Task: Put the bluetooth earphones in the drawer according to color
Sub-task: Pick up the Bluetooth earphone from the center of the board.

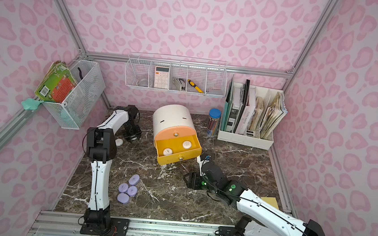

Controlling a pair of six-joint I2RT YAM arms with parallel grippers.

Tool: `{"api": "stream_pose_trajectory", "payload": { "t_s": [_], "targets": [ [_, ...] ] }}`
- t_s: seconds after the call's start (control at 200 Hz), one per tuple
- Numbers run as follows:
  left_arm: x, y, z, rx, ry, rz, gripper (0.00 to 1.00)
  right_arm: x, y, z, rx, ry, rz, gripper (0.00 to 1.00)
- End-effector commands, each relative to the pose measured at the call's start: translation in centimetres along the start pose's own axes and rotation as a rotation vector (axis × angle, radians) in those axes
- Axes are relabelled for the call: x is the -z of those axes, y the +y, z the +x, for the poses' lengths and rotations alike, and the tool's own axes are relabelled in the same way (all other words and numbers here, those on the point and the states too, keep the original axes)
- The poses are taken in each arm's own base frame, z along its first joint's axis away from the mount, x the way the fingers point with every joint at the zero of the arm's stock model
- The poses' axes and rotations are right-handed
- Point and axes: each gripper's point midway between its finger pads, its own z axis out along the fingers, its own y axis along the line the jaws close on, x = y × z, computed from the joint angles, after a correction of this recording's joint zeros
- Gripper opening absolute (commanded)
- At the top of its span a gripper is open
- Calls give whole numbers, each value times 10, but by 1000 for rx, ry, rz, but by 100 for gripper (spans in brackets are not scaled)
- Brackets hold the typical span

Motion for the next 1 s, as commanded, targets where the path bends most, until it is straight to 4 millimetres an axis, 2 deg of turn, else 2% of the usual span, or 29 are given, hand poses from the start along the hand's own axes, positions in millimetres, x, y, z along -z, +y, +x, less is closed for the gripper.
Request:
{"api": "stream_pose_trajectory", "payload": {
  "t_s": [0.0, 0.155, 0.255, 0.36, 0.605, 0.755, 0.83, 0.995],
  "targets": [
    [3, 6, 2, -2, 13, -22, 60, 1, 2, -1, -10, -5, -12, 75],
    [12, 18, -8, 22, -14, -49, 79, 2, 1, -1, -9, -6, -11, 75],
    [12, 21, -16, 41, -18, -31, 84, 2, 1, 0, -9, -6, -12, 75],
    [8, 18, -23, 37, -8, -12, 84, 1, 1, 0, -9, -6, -13, 75],
    [2, -7, -31, -20, 5, 95, 81, 0, -1, 0, -9, -3, -8, 75],
    [0, -6, -37, -42, -20, 84, 80, 0, 0, 1, -8, 1, -9, 75],
    [0, -7, -36, -46, -18, 88, 80, 0, -1, 1, -10, -2, -5, 75],
    [3, -23, -28, -49, 27, 187, 78, -1, 0, 1, -12, -3, -12, 75]
  ]
}}
